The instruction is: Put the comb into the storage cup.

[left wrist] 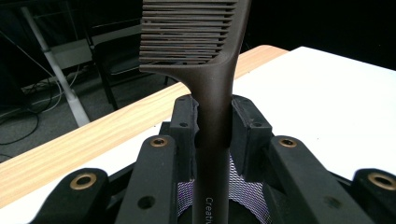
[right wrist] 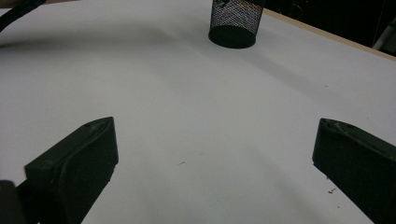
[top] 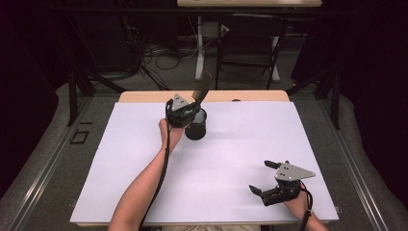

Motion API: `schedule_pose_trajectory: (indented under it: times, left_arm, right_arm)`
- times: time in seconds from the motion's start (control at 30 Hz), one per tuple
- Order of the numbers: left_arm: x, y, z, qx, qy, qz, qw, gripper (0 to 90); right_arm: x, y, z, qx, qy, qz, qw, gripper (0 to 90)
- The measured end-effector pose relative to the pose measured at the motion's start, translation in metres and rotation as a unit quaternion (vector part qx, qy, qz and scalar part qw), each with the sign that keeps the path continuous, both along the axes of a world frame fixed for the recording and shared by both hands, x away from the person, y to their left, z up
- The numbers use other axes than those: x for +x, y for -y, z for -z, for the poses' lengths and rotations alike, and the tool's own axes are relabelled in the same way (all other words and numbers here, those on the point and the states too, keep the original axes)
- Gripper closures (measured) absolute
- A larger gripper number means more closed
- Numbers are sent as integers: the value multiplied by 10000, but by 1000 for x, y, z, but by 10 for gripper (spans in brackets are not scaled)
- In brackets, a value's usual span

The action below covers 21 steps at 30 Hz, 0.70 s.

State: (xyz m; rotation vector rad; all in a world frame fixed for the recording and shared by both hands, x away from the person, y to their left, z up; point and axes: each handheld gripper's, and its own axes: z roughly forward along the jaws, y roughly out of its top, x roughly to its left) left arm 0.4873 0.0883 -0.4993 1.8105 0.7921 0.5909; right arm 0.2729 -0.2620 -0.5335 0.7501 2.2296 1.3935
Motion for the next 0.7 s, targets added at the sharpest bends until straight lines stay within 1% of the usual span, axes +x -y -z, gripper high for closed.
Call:
schedule_pose_trajectory:
  times: [0.13,0.37,0.53,0.7]
  left_arm:
    - [0,0,1,45,-34,31,10000,726]
    - [1,0,3,102,-65,4,9999,726]
    - [1,0,3,120,-80,14,9999,726]
    - [1,-1,5,86,-78,9,9999,726]
  right_arm:
    - [0,0,0,1,2,-1,10000,0]
    - [0,0,0,-1,-2,2,10000,0]
    - [0,0,0,-20,0,-6,10000,0]
    - [1,0,0,-22,0,2,10000,0]
